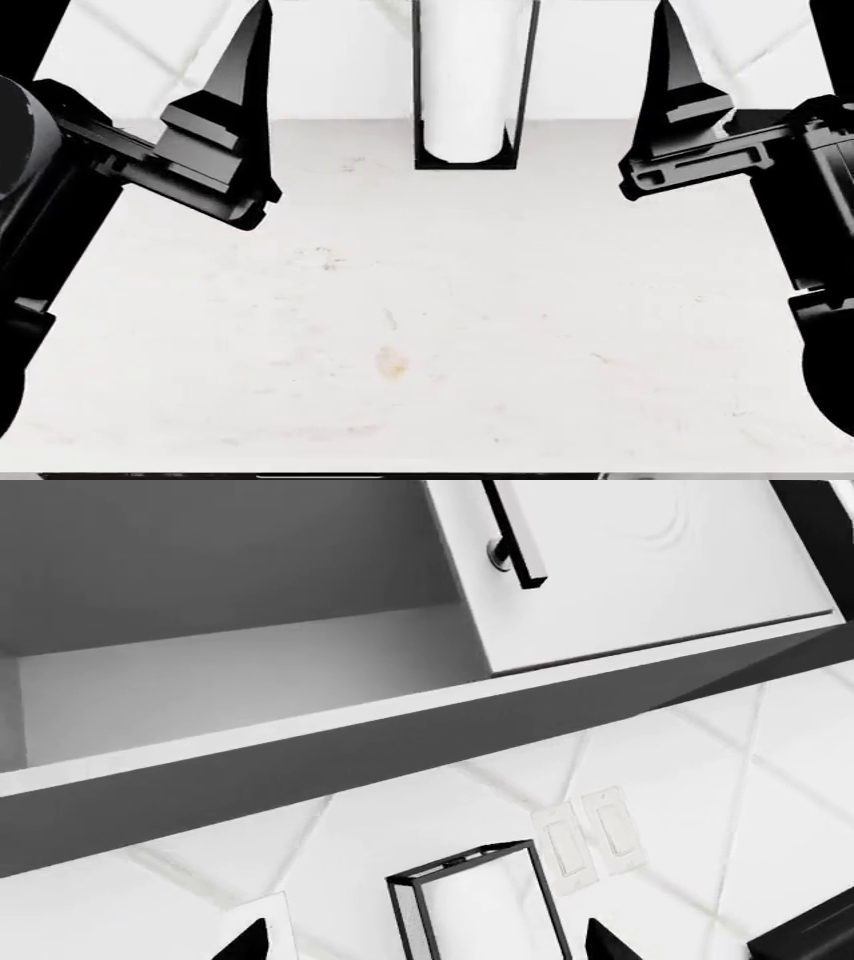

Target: Pick the brussel sprout, peach from the counter and place them in the cabinet. Then close the cabinet.

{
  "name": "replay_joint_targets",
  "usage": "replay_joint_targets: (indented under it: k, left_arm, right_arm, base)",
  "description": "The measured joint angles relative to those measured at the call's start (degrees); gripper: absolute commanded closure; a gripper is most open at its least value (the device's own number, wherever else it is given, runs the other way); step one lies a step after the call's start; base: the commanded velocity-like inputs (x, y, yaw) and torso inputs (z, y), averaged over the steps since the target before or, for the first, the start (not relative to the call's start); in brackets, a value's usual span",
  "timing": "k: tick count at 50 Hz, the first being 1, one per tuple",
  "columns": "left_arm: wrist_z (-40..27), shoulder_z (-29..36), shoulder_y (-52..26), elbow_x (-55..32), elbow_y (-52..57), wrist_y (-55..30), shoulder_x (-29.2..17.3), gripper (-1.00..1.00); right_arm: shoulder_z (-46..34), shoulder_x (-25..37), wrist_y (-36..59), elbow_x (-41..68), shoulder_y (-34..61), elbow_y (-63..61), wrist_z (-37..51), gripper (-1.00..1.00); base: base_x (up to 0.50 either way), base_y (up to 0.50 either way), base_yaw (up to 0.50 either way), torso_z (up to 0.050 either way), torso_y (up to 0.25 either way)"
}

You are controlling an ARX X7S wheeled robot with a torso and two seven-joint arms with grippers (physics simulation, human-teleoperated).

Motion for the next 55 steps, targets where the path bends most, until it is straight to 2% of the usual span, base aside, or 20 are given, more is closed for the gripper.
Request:
replay_joint_targets:
  k: [28, 35, 55]
  left_arm:
    - [-0.7, 0.0, -2.7, -1.7, -0.1, -1.5, 0.5, -1.00]
    - [-0.7, -0.1, -3.3, -2.0, -0.3, -1.8, 0.4, -1.00]
    - [-0.6, -0.3, -4.9, -2.9, -0.8, -2.5, 0.4, -1.00]
  right_arm:
    - [-0.2, -0.4, -0.7, 1.3, 0.9, 0.1, -0.4, -1.00]
    - [-0.3, -0.5, -0.4, 2.1, 1.6, 0.0, -0.3, -1.00]
    - [-1.2, -0.4, -0.2, 2.5, 3.7, 0.1, -0.7, -1.00]
  base:
    - [0.02, 0.48, 0.00, 0.000, 0.000]
    - [0.02, 0.03, 0.00, 0.000, 0.000]
    - [0.26, 0.00, 0.00, 0.000, 0.000]
